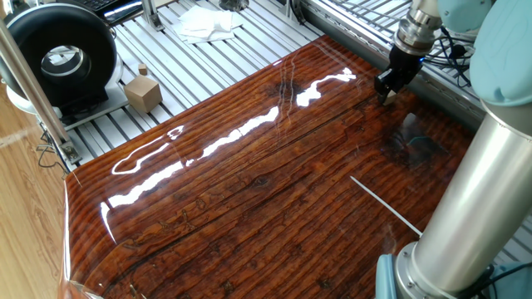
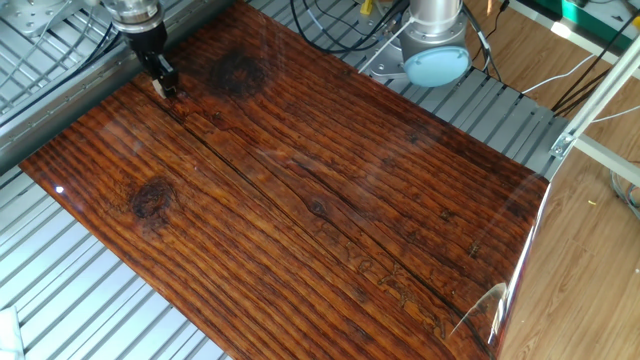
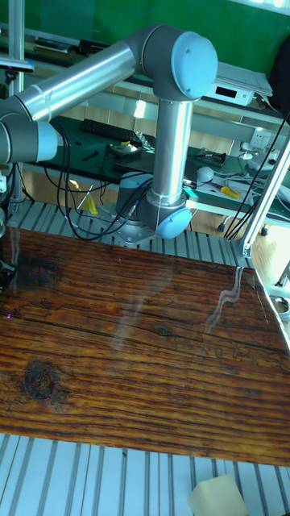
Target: Hold a small block with the gripper and sweep it from left to right on the table
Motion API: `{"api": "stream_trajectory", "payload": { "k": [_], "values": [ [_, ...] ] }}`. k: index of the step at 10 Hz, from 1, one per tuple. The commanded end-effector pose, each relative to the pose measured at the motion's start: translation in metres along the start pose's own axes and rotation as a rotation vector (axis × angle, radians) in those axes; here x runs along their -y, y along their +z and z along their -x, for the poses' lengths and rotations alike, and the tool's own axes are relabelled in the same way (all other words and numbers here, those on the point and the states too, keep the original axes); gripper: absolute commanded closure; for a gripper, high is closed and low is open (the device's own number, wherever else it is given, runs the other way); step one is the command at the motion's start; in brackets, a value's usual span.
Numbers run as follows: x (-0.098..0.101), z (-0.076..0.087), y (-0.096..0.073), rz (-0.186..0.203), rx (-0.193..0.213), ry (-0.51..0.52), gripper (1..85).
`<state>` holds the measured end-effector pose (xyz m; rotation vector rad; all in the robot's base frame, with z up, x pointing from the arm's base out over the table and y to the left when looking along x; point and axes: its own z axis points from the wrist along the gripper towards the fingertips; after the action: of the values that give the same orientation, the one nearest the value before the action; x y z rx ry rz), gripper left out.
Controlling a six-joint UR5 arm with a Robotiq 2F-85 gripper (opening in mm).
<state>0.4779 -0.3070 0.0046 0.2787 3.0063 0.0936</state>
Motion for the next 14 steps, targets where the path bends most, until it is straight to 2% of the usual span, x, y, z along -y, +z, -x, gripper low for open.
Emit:
{"api": "stream_trajectory", "payload": {
  "k": [1, 2, 3, 5, 7, 9, 10, 11, 12, 13, 14],
  "values": [
    [0.002, 0.006, -0.001, -0.002, 0.025, 0.009, 84.7],
    [0.002, 0.007, 0.004, 0.001, 0.035, 0.006, 84.7],
    [0.002, 0.007, 0.004, -0.013, 0.035, 0.011, 84.7],
    [0.002, 0.002, -0.004, -0.037, 0.006, 0.034, 84.7],
    [0.003, 0.000, -0.008, -0.043, -0.007, 0.039, 84.7],
    [0.007, 0.006, 0.004, -0.057, 0.022, 0.022, 84.7],
    [0.006, 0.005, 0.005, -0.058, 0.017, 0.023, 84.7],
    [0.005, 0.003, 0.002, -0.059, 0.005, 0.029, 84.7],
    [0.000, -0.007, -0.008, -0.054, -0.038, 0.045, 84.7],
    [-0.007, -0.013, -0.012, -0.029, -0.065, 0.058, 84.7],
    [-0.005, -0.013, -0.008, -0.024, -0.064, 0.052, 84.7]
  ]
}}
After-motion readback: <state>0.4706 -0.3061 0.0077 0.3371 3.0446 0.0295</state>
